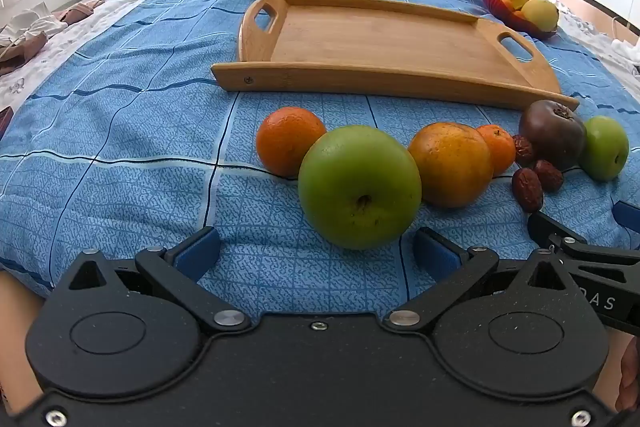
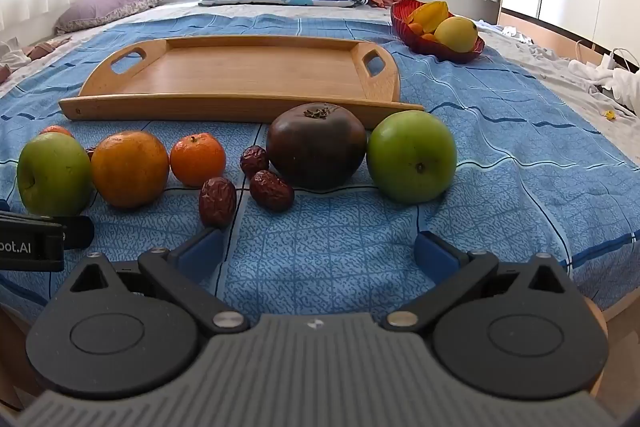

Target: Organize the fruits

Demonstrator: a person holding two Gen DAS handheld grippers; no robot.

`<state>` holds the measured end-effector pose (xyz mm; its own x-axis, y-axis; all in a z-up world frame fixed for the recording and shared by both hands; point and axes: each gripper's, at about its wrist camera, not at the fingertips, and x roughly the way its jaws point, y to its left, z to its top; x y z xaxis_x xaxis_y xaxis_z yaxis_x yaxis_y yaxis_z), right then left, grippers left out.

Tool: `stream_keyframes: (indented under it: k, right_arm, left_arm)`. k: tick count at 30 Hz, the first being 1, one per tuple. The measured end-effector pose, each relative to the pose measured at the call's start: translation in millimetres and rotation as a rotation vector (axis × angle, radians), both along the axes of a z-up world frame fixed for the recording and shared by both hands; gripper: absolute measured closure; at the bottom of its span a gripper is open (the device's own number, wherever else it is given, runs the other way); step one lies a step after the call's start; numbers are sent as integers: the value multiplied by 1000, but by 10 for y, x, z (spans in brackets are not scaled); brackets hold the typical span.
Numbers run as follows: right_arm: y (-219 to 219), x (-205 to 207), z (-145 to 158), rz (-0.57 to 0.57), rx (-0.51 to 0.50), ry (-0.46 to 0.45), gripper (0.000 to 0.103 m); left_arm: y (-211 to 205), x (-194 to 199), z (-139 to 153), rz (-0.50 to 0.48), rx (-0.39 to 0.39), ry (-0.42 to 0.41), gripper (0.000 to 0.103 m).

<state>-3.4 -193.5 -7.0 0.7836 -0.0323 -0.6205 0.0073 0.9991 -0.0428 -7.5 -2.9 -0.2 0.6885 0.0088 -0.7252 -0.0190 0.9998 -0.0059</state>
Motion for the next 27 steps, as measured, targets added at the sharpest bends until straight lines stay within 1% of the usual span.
stream_keyframes:
  k: [27]
  right_arm:
    - [2, -14, -2, 0, -3, -4, 0]
  left_arm:
    - [-3, 15, 2, 1, 0, -2, 0]
